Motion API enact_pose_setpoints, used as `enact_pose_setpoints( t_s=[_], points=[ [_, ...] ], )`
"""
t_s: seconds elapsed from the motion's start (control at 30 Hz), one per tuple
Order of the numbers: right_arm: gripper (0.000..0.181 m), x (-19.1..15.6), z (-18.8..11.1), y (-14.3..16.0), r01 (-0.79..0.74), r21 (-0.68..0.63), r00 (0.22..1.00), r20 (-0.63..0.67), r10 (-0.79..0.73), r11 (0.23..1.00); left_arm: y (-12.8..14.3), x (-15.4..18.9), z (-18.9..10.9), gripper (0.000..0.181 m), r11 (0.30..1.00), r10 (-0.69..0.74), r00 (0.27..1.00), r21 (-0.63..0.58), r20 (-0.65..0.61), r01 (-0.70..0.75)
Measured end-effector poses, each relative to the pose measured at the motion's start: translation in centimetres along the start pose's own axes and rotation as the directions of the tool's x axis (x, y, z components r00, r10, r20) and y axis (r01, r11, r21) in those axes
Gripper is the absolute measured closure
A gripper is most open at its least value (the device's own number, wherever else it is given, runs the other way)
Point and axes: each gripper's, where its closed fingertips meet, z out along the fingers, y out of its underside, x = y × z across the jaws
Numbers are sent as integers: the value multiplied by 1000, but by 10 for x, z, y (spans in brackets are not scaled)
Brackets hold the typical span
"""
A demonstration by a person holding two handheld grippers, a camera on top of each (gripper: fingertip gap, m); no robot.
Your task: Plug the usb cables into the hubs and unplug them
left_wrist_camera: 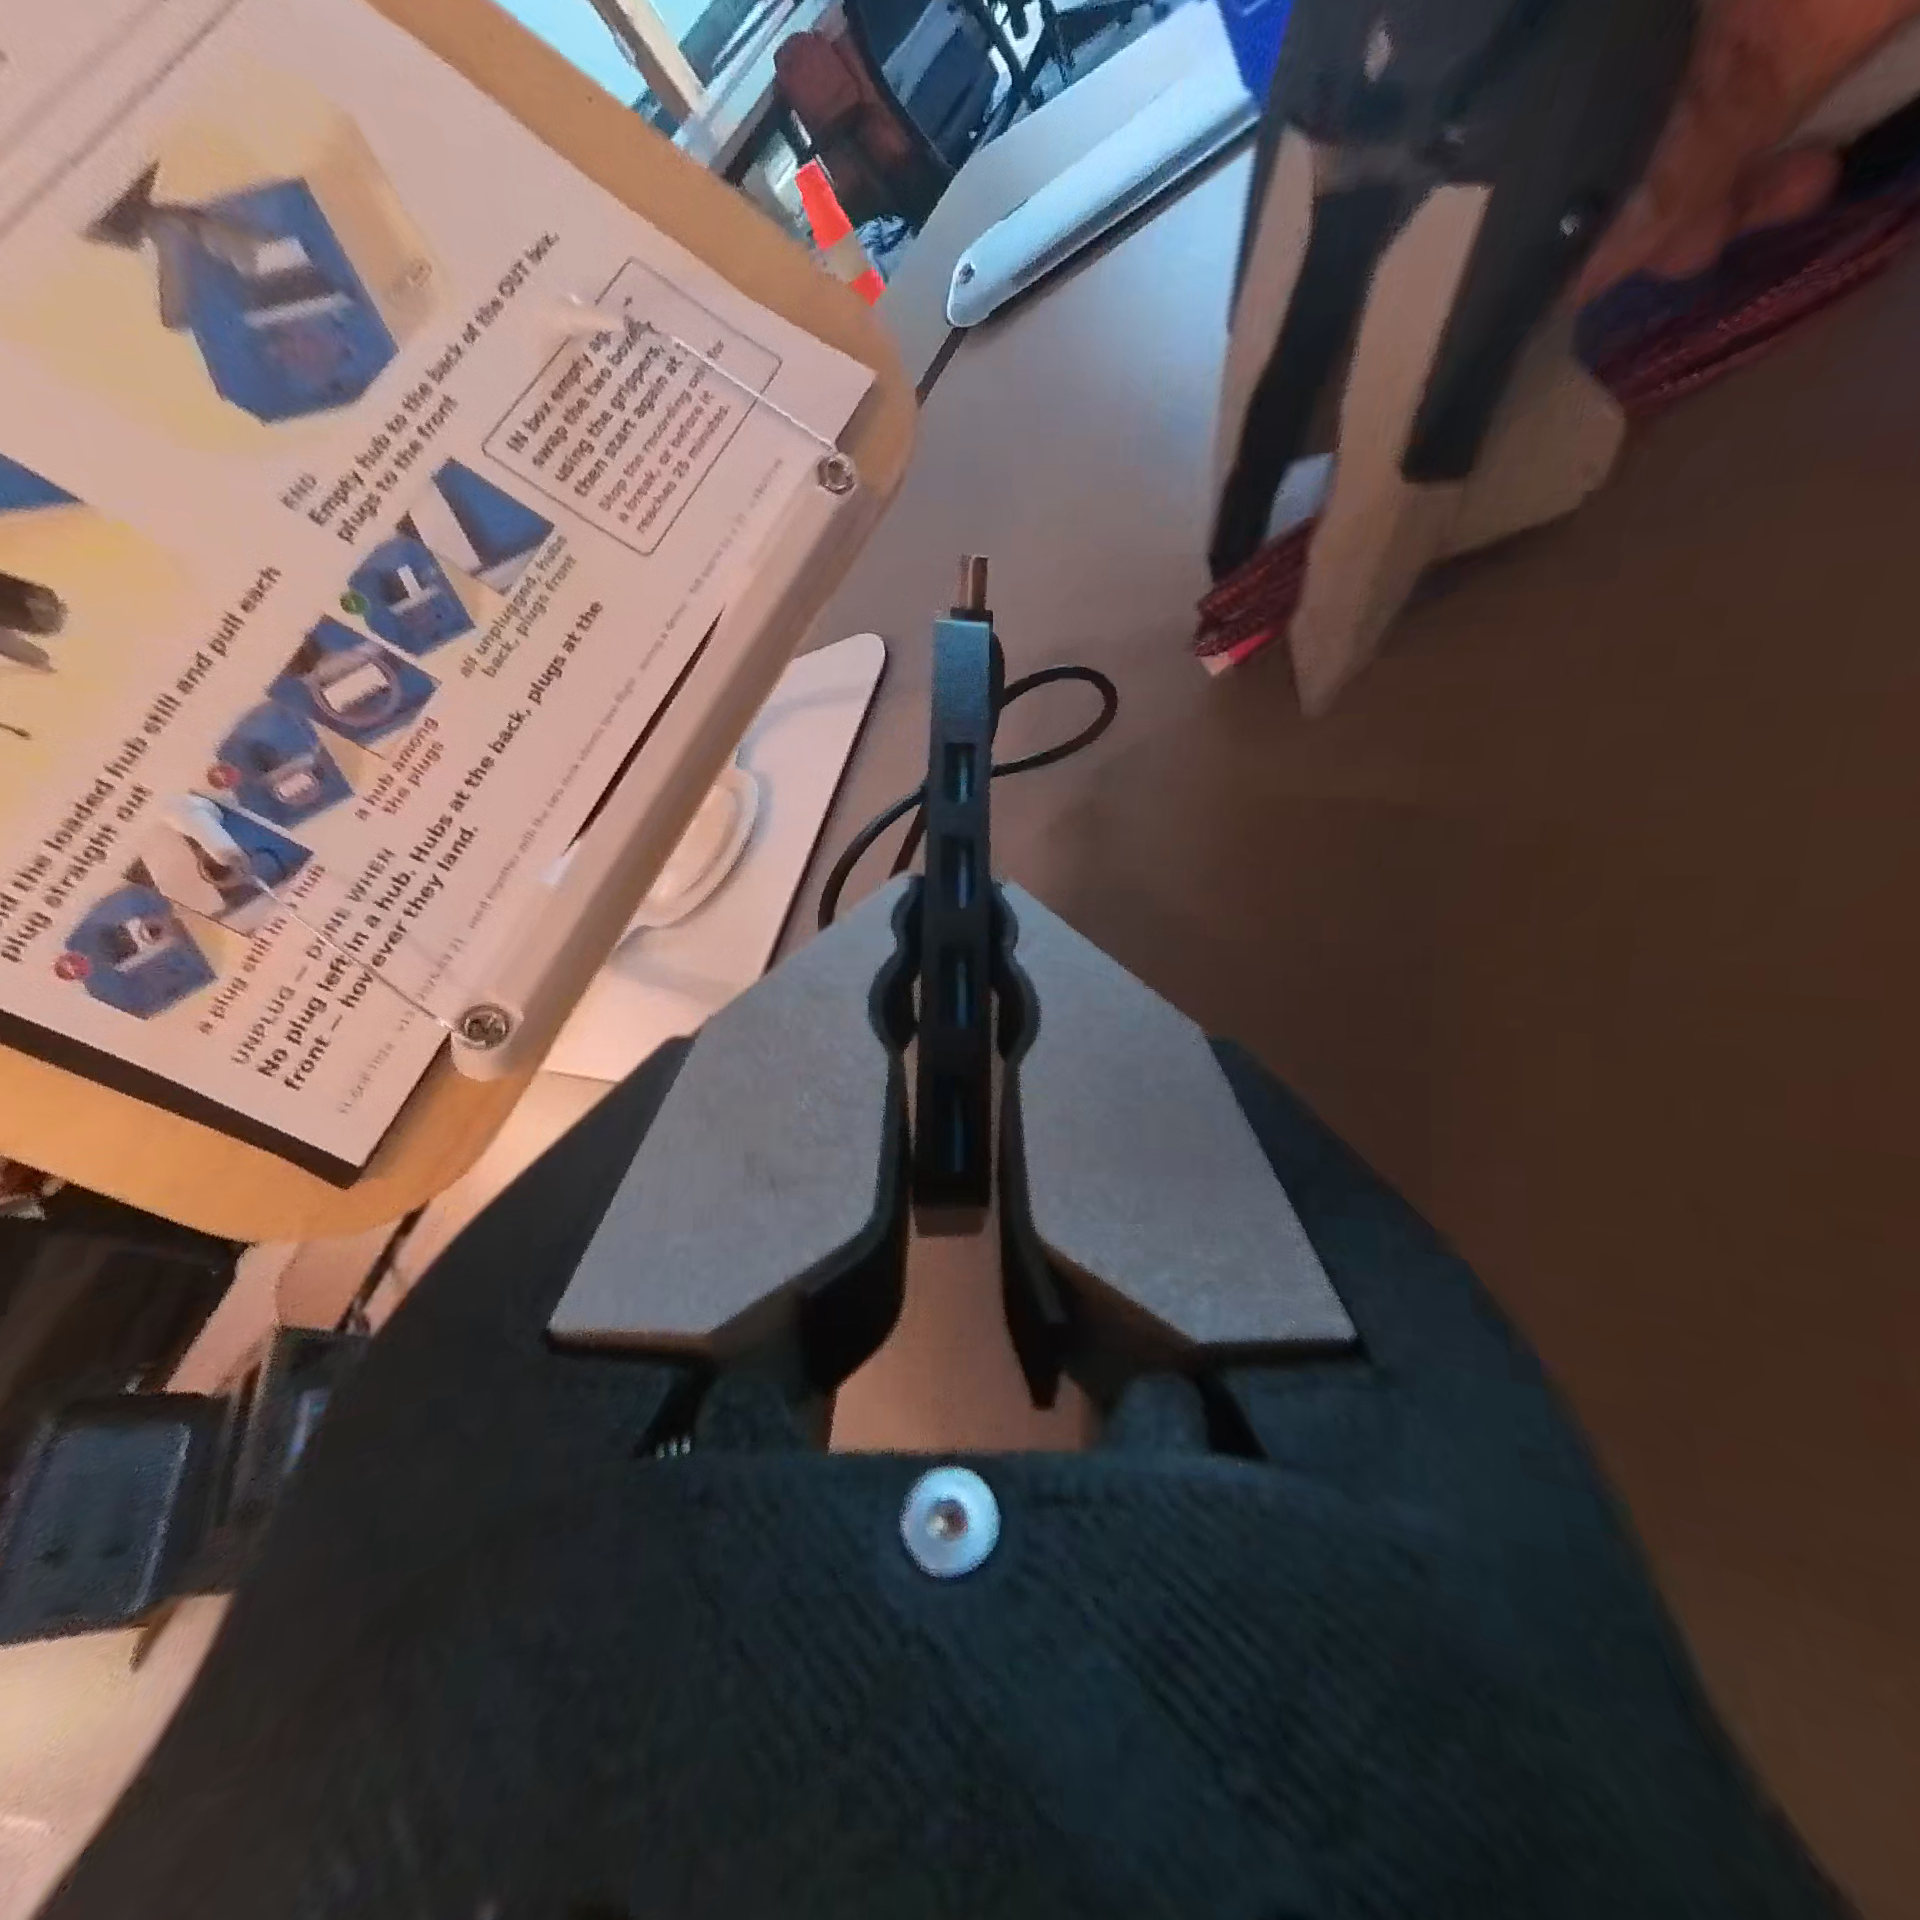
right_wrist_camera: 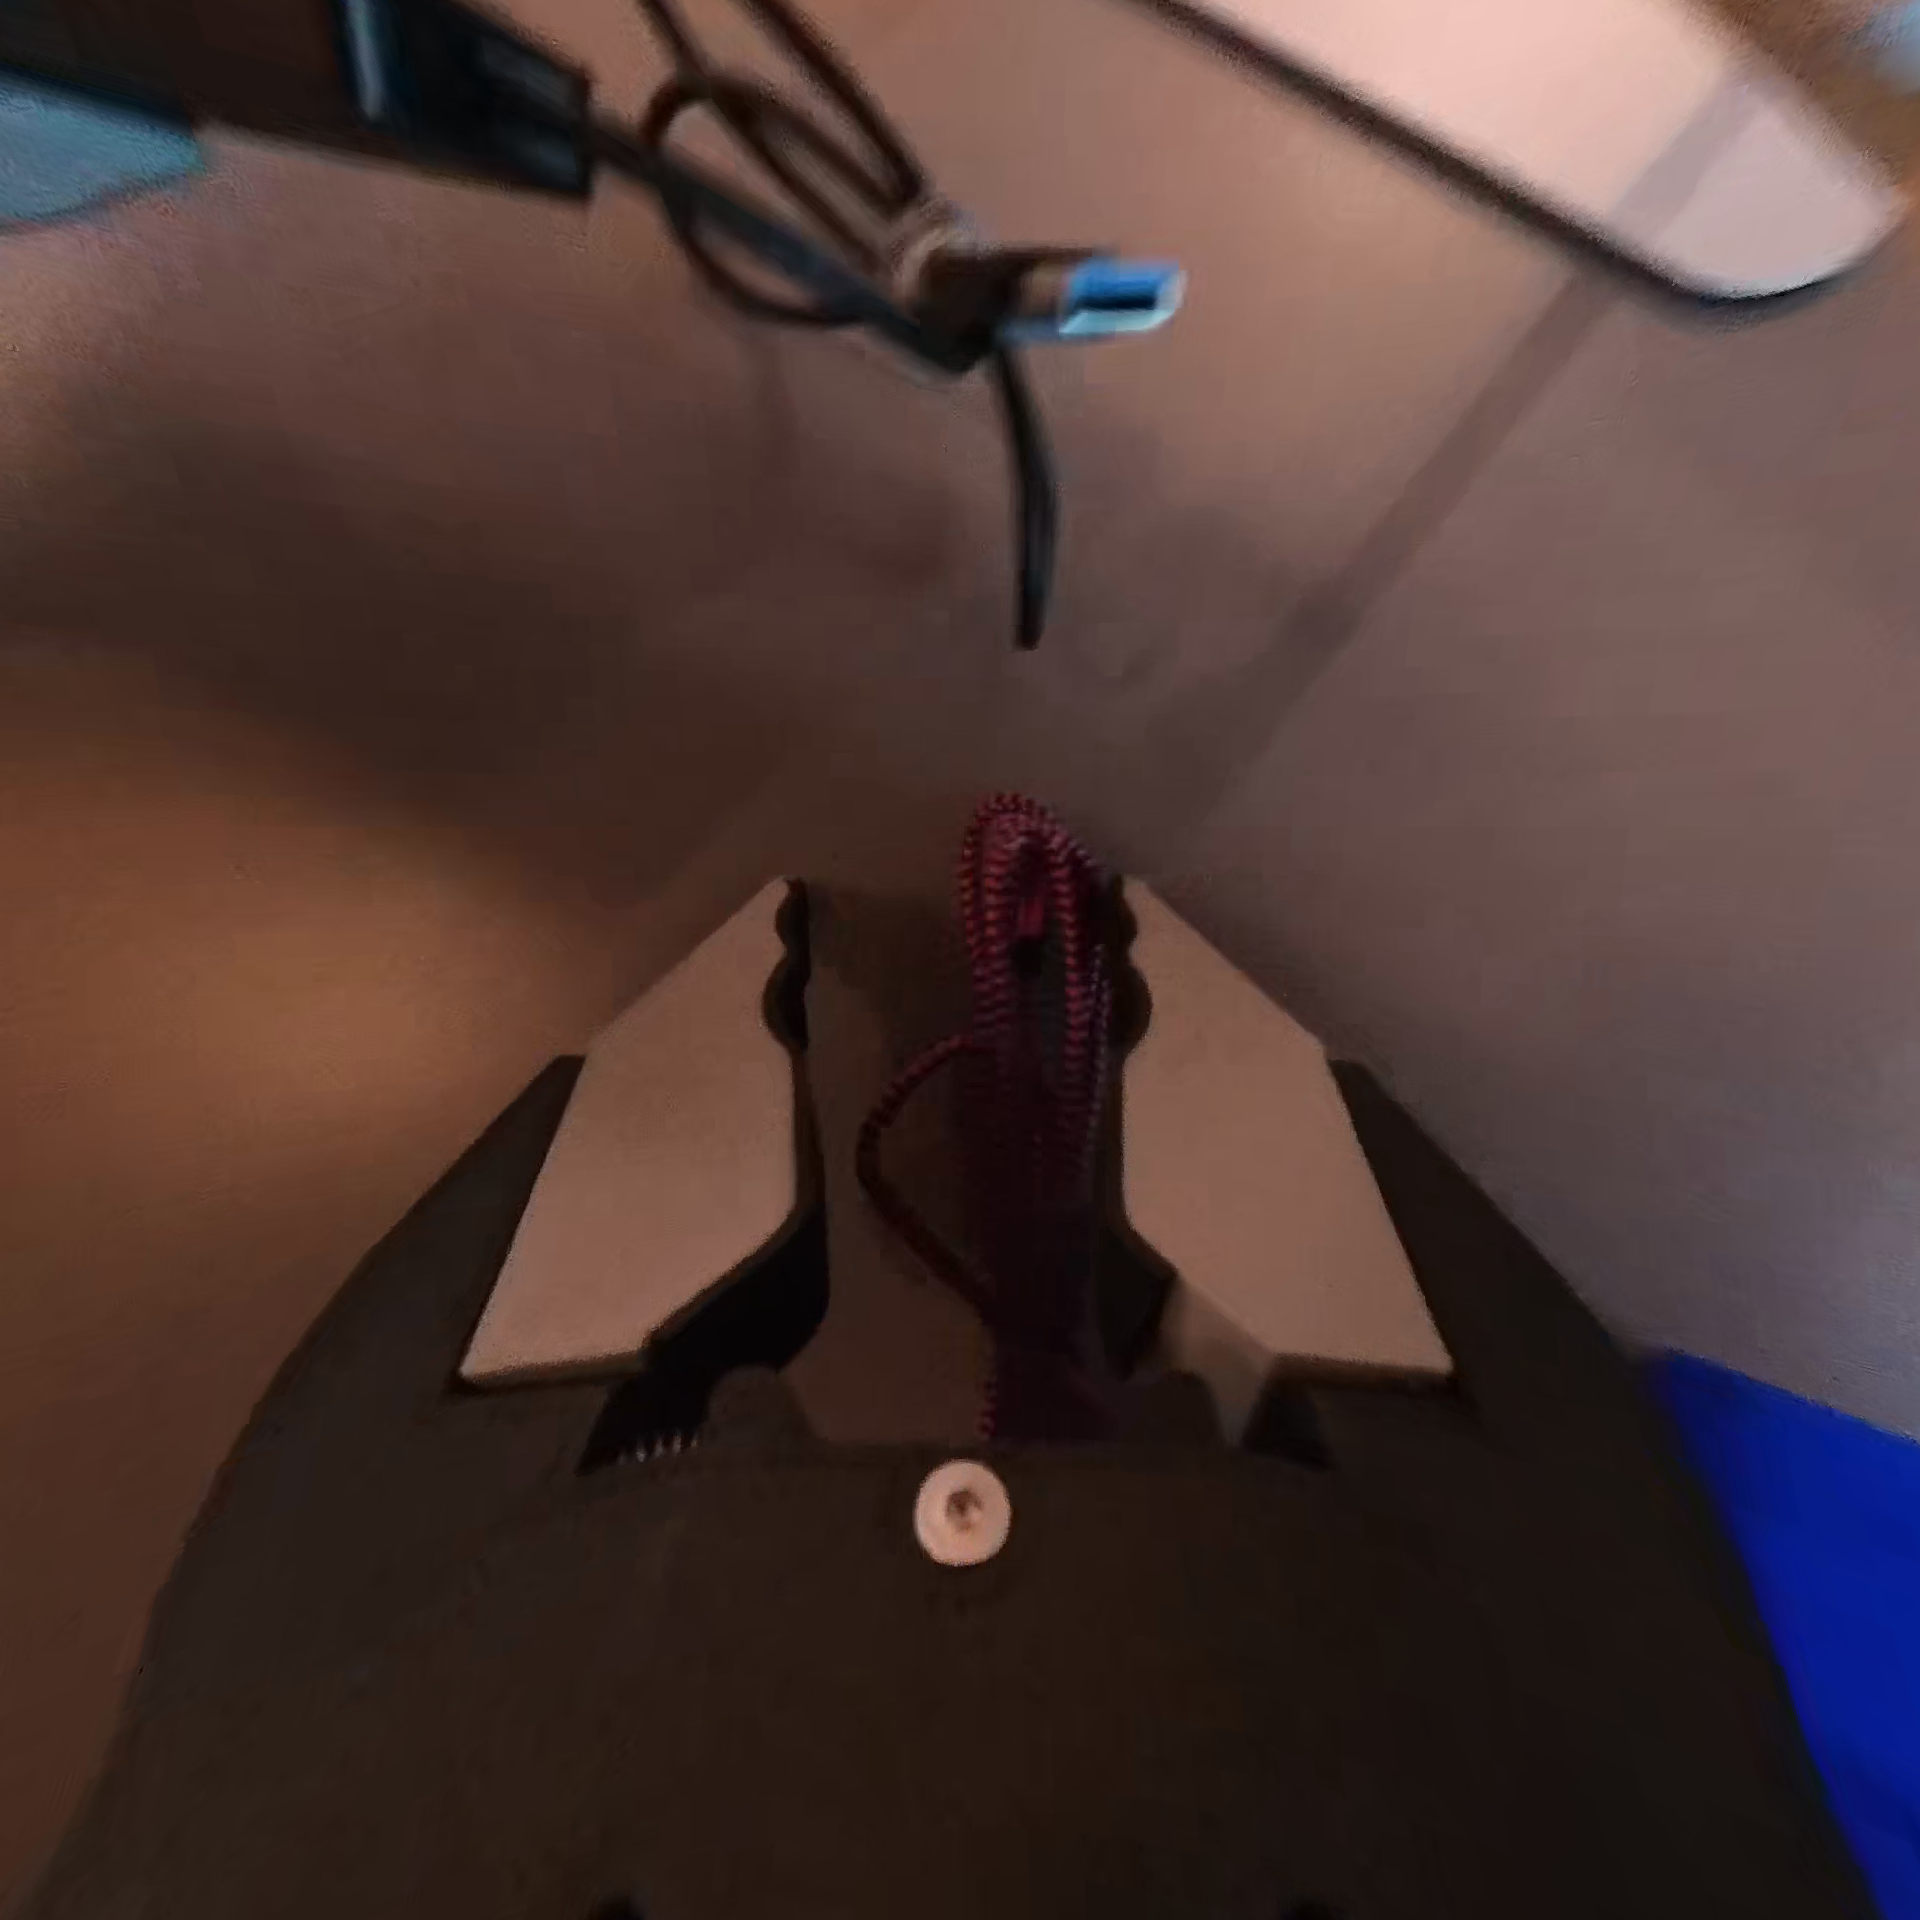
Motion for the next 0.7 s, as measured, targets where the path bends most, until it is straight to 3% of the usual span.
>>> enact_pose_setpoints(
  t_s=[0.03, 0.07, 0.13, 0.2, 0.33, 0.4, 0.47, 0.53, 0.6, 0.63, 0.7],
  points=[
    [128, -8, 2, -2, 10, 12, 999, 48, -10, 1000, 1, -2, 0, 173, 1000, -19, 1000, -3, 5, 19],
    [151, -23, 0, -3, 34, 19, 991, 129, -36, 999, 3, -5, 0, 173, 999, -36, 999, -6, 11, 36],
    [154, -67, -9, 1, 104, 20, 921, 376, -104, 994, 6, -11, -1, 173, 998, -63, 997, -14, 35, 64],
    [155, -100, -20, 7, 191, 23, 830, 531, -174, 981, 10, -18, -3, 173, 996, -85, 994, -25, 63, 87],
    [155, -119, -47, -15, 229, 204, 768, 562, -305, 952, 14, -26, -5, 173, 993, -110, 990, -33, 93, 113],
    [155, -114, -65, -33, 181, 319, 772, 539, -336, 930, 14, -27, -6, 173, 993, -108, 990, -33, 96, 111],
    [156, -87, -71, -50, 127, 393, 857, 418, -300, 911, 13, -27, -6, 173, 994, -98, 990, -35, 98, 102],
    [162, -44, -66, -56, 88, 388, 952, 237, -192, 918, 13, -25, -5, 173, 995, -87, 992, -38, 94, 91],
    [165, -4, -60, -50, 71, 344, 996, 33, -88, 936, 13, -24, -4, 173, 996, -80, 993, -40, 91, 84],
    [164, 6, -58, -46, 62, 319, 998, -13, -61, 946, 13, -23, -4, 173, 996, -78, 993, -40, 89, 82],
    [162, 3, -52, -41, 36, 289, 999, 19, -43, 957, 13, -21, -3, 173, 996, -82, 994, -39, 76, 85]
  ],
)
